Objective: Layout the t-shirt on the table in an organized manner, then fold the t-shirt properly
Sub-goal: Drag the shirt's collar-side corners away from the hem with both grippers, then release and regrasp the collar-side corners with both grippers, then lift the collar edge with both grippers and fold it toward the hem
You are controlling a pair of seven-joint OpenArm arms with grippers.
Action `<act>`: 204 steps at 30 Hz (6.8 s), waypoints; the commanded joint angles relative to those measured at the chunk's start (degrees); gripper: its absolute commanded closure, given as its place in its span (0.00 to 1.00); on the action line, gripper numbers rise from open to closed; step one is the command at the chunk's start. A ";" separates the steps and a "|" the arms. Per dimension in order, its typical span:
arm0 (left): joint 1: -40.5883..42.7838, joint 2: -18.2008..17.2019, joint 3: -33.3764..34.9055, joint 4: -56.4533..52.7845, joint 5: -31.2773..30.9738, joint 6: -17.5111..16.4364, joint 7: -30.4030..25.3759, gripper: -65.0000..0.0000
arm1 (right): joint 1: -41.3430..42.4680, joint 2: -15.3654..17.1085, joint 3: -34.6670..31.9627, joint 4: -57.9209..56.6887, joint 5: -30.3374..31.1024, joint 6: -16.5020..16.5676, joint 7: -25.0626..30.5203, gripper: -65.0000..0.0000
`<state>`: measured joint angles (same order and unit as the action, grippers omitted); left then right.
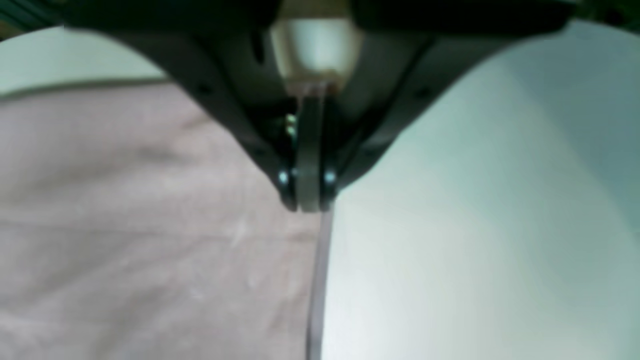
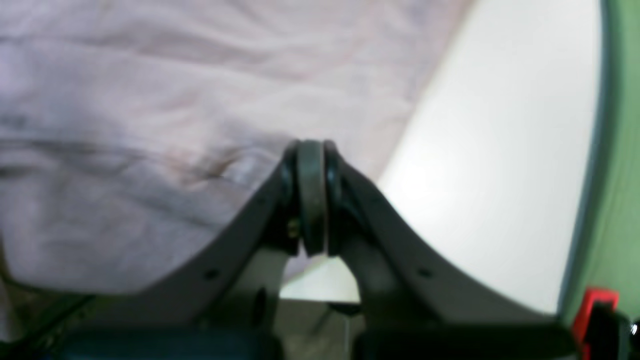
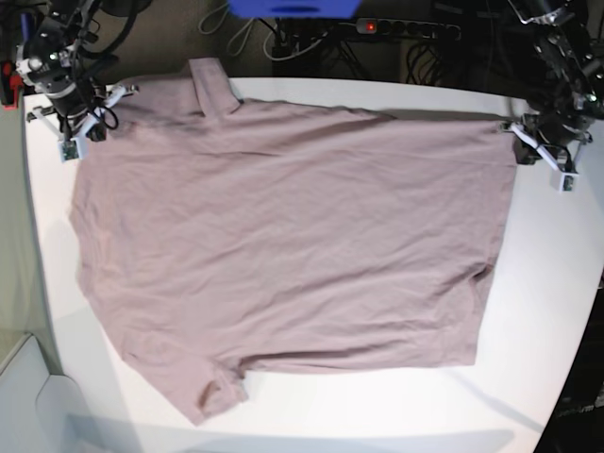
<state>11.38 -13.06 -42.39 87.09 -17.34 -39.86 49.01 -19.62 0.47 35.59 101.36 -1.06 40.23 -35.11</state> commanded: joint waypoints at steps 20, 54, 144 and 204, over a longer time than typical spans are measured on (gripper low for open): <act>7.48 3.08 -6.97 10.27 -0.63 -0.14 -1.15 0.44 | -0.65 0.72 2.52 1.19 0.93 -0.23 0.96 0.84; 3.70 5.37 -6.53 -0.45 -0.55 -0.14 -1.59 0.34 | -3.11 -1.66 5.86 5.94 1.02 -0.23 0.87 0.53; -7.02 6.42 -5.12 7.64 -7.49 -0.14 -0.97 1.00 | 11.13 -1.74 1.72 8.48 0.75 -0.23 -7.39 1.00; -25.84 2.55 -5.12 -16.45 -3.71 -0.14 -1.76 0.99 | 29.95 6.08 -9.62 -14.02 0.66 -0.23 -7.04 1.00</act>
<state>-13.21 -9.52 -47.46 69.69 -19.99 -40.03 48.42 8.95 5.85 25.87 86.41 -1.23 40.25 -43.51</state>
